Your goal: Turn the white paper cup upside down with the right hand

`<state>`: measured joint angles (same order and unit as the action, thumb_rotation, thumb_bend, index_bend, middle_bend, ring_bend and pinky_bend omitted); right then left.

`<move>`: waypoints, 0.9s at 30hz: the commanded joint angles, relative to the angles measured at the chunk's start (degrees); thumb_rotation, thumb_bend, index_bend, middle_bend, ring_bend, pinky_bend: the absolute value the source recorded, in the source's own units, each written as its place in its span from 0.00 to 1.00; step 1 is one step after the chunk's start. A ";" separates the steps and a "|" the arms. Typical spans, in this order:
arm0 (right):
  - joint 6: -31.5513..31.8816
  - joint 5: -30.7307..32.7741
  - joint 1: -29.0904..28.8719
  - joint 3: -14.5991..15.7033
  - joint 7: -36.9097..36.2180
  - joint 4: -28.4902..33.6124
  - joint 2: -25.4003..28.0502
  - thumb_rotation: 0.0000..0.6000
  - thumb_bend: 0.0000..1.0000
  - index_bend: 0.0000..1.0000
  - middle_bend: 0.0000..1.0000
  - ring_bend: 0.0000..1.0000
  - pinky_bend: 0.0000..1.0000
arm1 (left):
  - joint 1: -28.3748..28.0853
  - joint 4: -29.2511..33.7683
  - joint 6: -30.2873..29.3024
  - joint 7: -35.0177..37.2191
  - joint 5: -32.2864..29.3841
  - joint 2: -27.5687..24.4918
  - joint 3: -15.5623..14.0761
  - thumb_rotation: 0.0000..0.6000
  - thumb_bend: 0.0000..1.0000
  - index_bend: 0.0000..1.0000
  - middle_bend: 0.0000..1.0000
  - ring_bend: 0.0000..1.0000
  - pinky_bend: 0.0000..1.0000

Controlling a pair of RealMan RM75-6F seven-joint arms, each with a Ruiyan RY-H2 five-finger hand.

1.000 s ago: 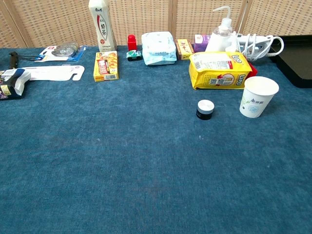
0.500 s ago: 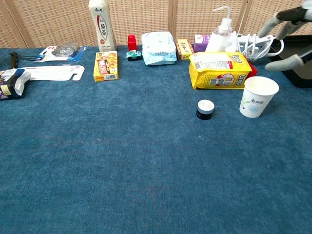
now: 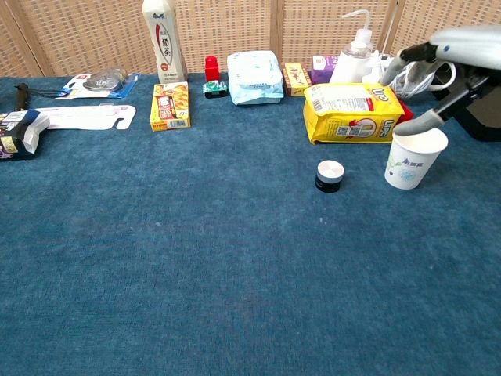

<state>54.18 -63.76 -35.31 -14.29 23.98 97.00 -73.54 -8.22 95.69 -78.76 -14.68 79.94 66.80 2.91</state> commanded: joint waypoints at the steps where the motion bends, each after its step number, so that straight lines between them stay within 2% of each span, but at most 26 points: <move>1: -1.00 3.71 -2.33 0.63 4.22 -0.45 -1.48 0.58 0.19 0.22 0.16 0.22 0.15 | -0.42 -0.28 0.48 -0.36 -0.25 0.50 0.04 0.70 0.14 0.14 0.25 0.15 0.23; 10: -1.76 9.06 -5.41 2.31 7.81 -3.30 -4.22 0.58 0.19 0.22 0.16 0.20 0.15 | -0.98 -1.03 1.16 -0.19 -0.87 1.03 0.12 0.70 0.14 0.14 0.25 0.15 0.23; 22: -0.73 9.85 -6.54 4.42 8.22 -6.33 -4.92 0.59 0.19 0.27 0.16 0.20 0.14 | -0.98 -1.33 0.94 0.29 -0.89 0.96 -0.12 0.70 0.14 0.14 0.25 0.15 0.23; 27: -1.10 9.63 -6.86 5.16 7.95 -7.21 -4.71 0.64 0.19 0.30 0.17 0.20 0.14 | -1.19 -1.17 1.17 0.21 -0.65 0.87 -0.30 0.69 0.14 0.14 0.25 0.15 0.23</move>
<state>53.10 -54.08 -42.12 -9.22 32.01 89.90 -78.29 -9.41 94.51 -77.60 -14.47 79.29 67.68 2.62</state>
